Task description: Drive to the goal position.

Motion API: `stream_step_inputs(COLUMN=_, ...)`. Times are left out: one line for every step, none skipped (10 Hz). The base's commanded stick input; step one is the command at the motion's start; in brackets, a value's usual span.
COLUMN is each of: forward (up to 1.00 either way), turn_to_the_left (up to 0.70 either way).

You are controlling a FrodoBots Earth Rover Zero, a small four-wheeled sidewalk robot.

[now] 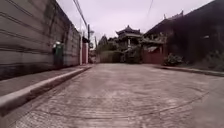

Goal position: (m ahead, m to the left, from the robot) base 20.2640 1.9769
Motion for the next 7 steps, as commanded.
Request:
stream_step_inputs(forward=0.70, turn_to_the_left=0.00)
stream_step_inputs(forward=0.72, turn_to_the_left=0.00)
stream_step_inputs(forward=0.85, turn_to_the_left=0.00)
stream_step_inputs(forward=0.85, turn_to_the_left=0.00)
stream_step_inputs(forward=0.85, turn_to_the_left=0.00)
stream_step_inputs(forward=0.99, turn_to_the_left=0.00)
stream_step_inputs(forward=1.00, turn_to_the_left=0.00)
